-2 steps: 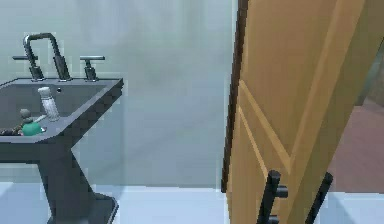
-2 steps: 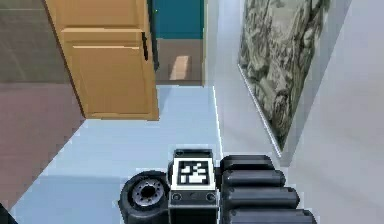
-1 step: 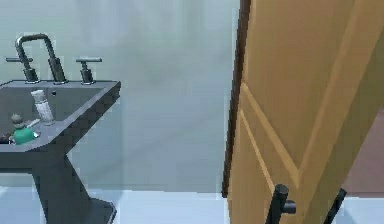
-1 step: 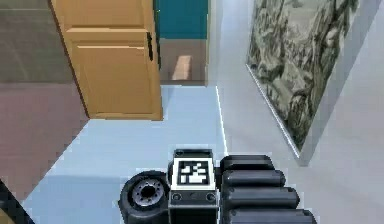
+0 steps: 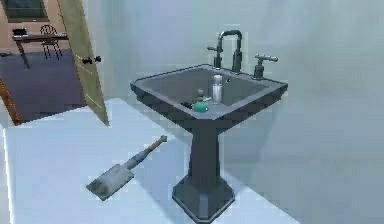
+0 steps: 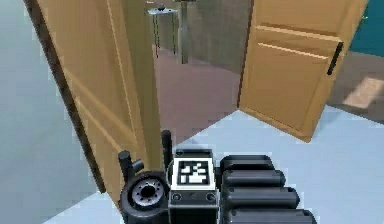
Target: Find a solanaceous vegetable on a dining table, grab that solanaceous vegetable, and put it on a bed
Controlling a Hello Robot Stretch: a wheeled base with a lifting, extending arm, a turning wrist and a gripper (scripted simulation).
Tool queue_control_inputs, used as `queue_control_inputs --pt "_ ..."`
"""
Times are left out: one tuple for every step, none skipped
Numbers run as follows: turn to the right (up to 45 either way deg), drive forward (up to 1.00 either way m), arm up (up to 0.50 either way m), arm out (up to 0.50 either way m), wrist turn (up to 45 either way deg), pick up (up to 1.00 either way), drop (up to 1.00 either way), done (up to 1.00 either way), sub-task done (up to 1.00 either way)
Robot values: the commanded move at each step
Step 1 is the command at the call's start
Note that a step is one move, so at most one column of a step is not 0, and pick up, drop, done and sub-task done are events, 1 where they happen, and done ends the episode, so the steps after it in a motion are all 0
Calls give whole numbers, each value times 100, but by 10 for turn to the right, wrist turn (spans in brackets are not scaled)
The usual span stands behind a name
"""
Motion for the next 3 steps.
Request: queue_control_inputs --pt "-360 0 0 0 0 0 0 0 0" --pt "0 100 0 0 0 0 0 0 0" --pt "0 100 0 0 0 0 0 0 0"
